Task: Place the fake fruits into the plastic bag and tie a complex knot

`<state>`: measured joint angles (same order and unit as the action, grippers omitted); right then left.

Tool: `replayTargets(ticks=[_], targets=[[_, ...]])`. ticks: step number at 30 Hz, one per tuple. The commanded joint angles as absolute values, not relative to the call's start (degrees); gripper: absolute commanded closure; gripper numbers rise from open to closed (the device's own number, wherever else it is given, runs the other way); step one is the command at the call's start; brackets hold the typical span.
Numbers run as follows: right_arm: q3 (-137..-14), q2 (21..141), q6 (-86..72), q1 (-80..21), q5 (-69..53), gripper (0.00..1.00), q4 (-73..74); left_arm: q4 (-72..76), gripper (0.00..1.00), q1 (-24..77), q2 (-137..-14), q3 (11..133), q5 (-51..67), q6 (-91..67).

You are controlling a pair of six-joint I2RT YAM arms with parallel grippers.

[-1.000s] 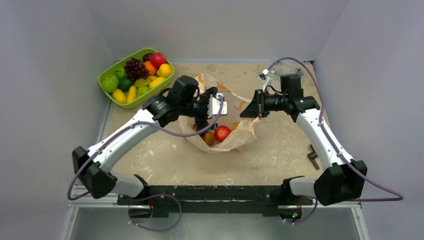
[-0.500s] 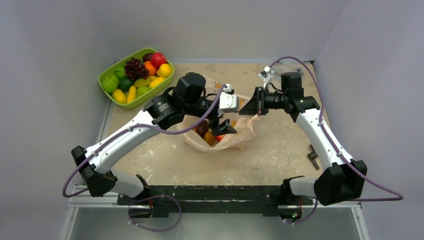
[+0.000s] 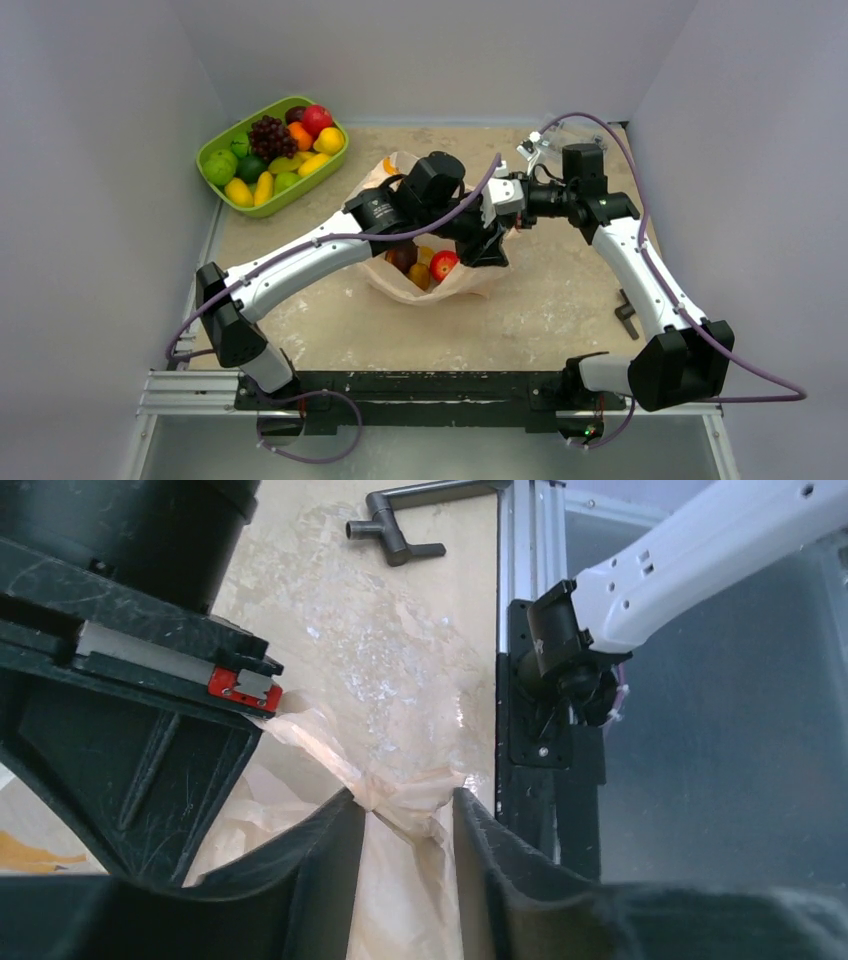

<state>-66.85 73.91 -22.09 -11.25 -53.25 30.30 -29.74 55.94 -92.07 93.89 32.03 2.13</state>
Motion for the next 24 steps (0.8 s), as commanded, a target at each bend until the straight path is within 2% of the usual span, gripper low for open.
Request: replayTargets(ticks=[1, 3, 5, 9, 12, 14, 17, 24], targets=[[-68.10, 72.87, -21.83, -11.60, -53.50, 0.97, 27.57, -27.20, 0.80, 56.07, -90.97, 96.19, 31.33, -2.69], [-69.19, 73.22, -21.04, -11.60, -54.00, 0.90, 26.78, -22.02, 1.00, 55.98, -87.87, 92.37, 32.36, -2.45], [-71.78, 74.76, -19.34, -11.24, -55.69, 0.75, 25.94, -16.87, 1.00, 55.94, -84.41, 88.26, 33.29, -2.01], [-85.89, 79.72, -6.29, -9.70, -54.70, 0.31, 35.75, -11.60, 1.00, 54.52, -80.18, 83.95, 33.72, -3.32], [-89.45, 79.85, -3.92, -5.68, -55.48, 0.14, 35.36, -8.71, 1.00, 51.88, -79.05, 82.03, 34.19, -6.79], [-88.98, 78.17, -4.58, -2.32, -58.77, 0.08, 31.79, -5.45, 1.00, 49.77, -78.44, 80.71, 35.52, -9.76], [-87.37, 73.19, 3.76, -1.63, -63.54, 0.06, 32.86, -1.02, 1.00, 46.87, -78.14, 80.08, 38.60, -11.63], [-75.10, 59.06, 10.50, -1.82, -65.47, 0.01, 22.87, -1.53, 1.00, 44.79, -77.62, 80.90, 43.26, -5.25]])
